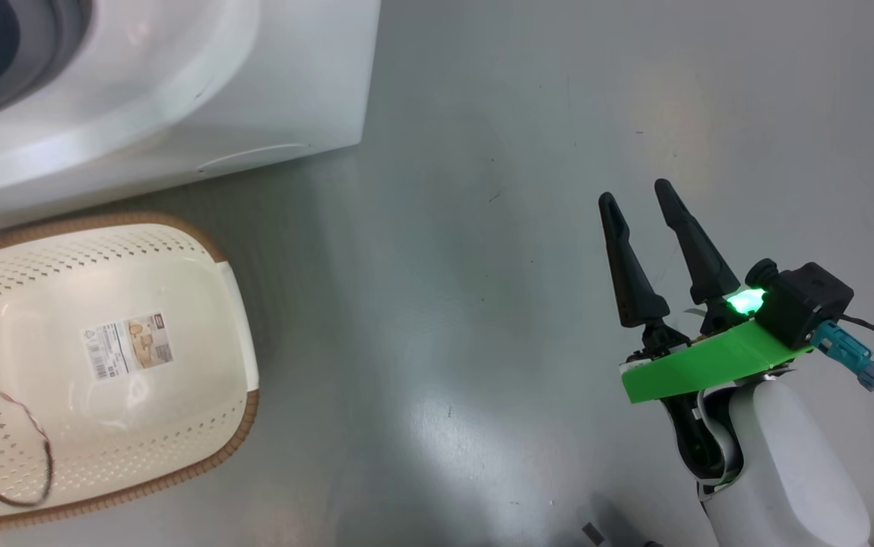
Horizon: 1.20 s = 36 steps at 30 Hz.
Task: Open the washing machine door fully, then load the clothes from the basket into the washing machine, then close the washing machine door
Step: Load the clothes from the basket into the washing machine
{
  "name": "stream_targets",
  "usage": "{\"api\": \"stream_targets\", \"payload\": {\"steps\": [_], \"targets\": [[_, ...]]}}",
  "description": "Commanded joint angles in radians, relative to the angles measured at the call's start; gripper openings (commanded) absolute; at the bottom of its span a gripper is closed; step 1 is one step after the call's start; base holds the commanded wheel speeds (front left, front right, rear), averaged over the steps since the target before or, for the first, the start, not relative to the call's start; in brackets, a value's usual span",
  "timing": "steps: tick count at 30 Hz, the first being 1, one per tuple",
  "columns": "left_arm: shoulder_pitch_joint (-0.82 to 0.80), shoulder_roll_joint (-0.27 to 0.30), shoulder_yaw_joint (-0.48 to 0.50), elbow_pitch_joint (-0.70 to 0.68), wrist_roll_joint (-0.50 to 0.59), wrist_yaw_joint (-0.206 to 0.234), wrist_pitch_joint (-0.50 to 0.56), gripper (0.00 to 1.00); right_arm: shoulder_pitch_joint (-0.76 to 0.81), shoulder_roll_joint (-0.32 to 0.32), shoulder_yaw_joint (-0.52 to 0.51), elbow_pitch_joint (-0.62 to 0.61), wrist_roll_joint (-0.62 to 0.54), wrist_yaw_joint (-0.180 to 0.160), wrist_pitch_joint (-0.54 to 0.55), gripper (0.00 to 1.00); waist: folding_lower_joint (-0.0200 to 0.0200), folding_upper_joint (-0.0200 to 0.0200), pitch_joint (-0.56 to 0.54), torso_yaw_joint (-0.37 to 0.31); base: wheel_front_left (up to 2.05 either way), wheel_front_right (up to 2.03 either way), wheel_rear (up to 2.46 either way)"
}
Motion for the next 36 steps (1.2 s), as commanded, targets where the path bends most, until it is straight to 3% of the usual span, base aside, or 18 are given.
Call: {"api": "stream_targets", "payload": {"steps": [1,21,36], "targets": [[-0.041,0.063,0.012,-0.026,0.023,-0.005,-0.023,0.00,0.026,0.006,0.021,-0.021,0.010,0.009,-0.005,1.00,0.0000,0.0000,0.001,-0.002,0.00,0.00,0.00],[-0.342,0.116,-0.059,0.174,0.047,-0.044,-0.130,0.00,0.026,0.006,0.015,-0.034,0.025,0.009,-0.005,1.00,0.0000,0.0000,0.056,-0.020,0.00,0.00,0.00],[-0.591,0.271,-0.134,0.226,-0.079,-0.073,-0.107,0.00,-0.015,0.006,0.053,-0.056,0.086,0.009,-0.005,1.00,0.0000,0.0000,0.229,-0.081,0.00,0.00,0.00]]}}
